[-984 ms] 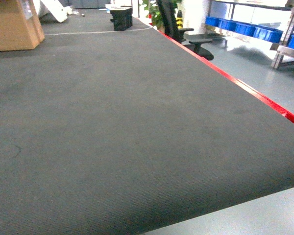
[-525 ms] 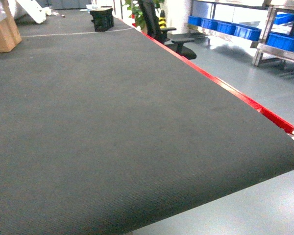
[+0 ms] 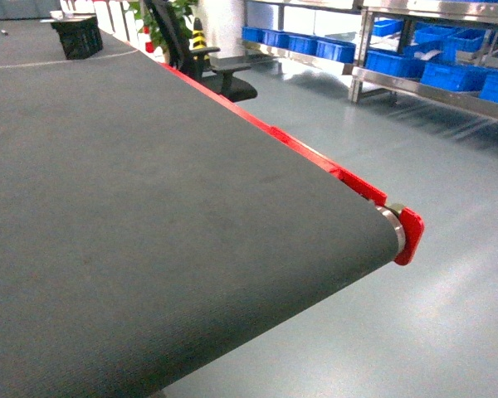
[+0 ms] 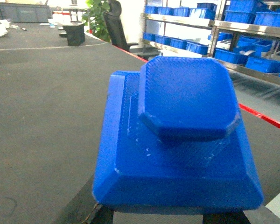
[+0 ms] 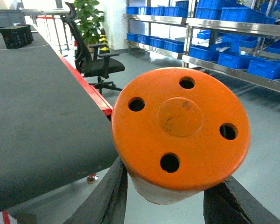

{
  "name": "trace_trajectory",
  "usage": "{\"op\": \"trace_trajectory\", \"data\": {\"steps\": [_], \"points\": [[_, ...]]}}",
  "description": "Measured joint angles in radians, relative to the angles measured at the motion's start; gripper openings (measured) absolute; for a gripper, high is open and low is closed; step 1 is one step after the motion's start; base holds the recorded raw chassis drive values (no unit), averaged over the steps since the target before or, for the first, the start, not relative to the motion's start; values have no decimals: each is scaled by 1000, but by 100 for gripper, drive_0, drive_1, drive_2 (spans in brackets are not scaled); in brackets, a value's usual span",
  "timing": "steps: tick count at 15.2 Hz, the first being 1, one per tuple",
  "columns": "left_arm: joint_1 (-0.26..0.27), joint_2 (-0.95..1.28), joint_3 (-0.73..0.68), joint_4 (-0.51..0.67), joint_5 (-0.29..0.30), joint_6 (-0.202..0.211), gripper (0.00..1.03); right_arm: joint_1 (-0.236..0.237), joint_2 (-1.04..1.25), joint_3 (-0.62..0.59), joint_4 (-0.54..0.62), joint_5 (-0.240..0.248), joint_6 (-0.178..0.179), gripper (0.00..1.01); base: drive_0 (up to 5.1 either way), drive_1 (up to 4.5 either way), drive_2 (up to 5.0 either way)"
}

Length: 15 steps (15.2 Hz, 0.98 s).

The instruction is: Sort blue parts and orange caps into right shelf containers

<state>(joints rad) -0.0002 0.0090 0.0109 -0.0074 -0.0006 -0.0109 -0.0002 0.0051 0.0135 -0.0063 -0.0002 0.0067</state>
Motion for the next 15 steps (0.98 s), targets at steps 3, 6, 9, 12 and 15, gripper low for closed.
{"op": "trace_trajectory", "data": {"steps": [3, 6, 9, 12, 15], "points": [[0, 0, 0, 0, 0, 0, 41, 0, 0, 0, 0, 0, 0, 40, -177, -177, -177], [0, 0, 0, 0, 0, 0, 41, 0, 0, 0, 0, 0, 0, 40, -177, -177, -177], [0, 0, 0, 0, 0, 0, 41, 0, 0, 0, 0, 0, 0, 40, -172, -172, -172], [0, 0, 0, 0, 0, 0, 41, 0, 0, 0, 0, 0, 0, 40, -161, -161, -161], [0, 0, 0, 0, 0, 0, 41, 0, 0, 0, 0, 0, 0, 40, -161, -161, -161]]}}
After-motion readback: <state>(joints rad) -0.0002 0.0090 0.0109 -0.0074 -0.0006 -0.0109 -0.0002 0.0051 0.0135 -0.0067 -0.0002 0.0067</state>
